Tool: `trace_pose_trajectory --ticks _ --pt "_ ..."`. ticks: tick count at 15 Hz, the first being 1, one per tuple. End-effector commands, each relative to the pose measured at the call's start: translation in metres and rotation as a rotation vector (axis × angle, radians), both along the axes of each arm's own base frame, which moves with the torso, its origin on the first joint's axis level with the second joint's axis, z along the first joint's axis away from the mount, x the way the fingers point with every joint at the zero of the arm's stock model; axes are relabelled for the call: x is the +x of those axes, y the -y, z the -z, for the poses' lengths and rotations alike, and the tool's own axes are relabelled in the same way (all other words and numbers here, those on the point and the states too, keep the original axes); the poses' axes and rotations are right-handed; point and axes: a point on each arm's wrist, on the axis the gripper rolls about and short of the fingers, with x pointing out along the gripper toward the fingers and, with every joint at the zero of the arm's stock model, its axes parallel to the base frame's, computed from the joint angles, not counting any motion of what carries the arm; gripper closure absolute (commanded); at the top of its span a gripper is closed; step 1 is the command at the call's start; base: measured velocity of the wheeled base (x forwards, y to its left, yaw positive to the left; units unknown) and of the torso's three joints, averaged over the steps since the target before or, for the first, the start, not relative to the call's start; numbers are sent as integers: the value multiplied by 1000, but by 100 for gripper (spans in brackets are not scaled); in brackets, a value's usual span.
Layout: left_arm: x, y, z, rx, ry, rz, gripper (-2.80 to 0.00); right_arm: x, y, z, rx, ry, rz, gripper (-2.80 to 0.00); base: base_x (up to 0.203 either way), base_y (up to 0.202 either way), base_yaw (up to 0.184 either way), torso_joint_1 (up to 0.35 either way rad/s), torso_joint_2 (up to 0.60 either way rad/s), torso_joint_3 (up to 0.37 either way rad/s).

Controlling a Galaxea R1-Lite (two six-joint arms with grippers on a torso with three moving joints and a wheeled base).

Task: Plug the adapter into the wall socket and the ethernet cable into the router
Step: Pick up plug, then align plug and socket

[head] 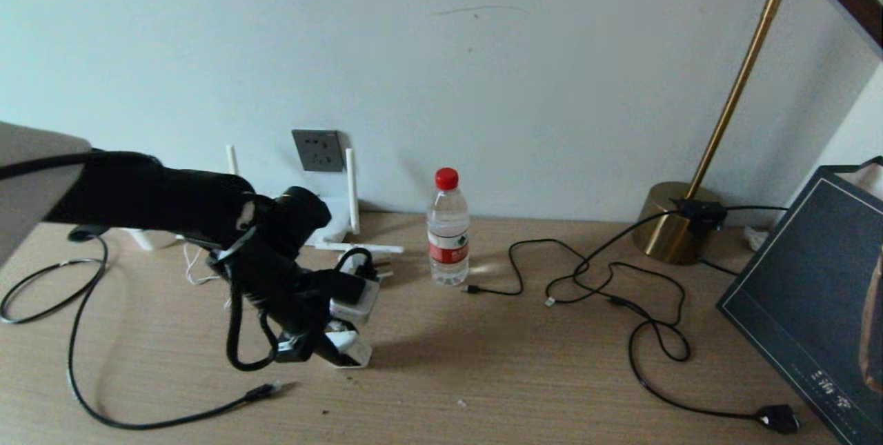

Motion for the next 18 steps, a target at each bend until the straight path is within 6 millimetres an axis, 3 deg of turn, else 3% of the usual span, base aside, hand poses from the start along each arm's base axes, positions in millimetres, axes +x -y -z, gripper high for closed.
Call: trace_pose_trajectory --ticks 1,5,7,9,13,18 --pt "-32 -9 -41 -76 78 -17 0 0 0 0 0 -1 0 0 0 0 0 0 0 0" --pt "-93 -28 -111 -293 181 -118 0 0 0 0 0 -1 0 0 0 0 0 0 0 0" --pt "-126 -44 -141 -412 192 -278 0 0 0 0 0 -1 0 0 0 0 0 0 0 0" --pt "-141 -66 -154 -530 162 -537 0 0 0 0 0 -1 0 0 0 0 0 0 0 0" --pt "-136 -95 -153 -795 263 -855 0 0 0 0 1 -1 0 0 0 0 0 0 0 0" --pt "-134 -103 -87 -956 376 -1128 0 0 0 0 0 -1 0 0 0 0 0 0 0 0"
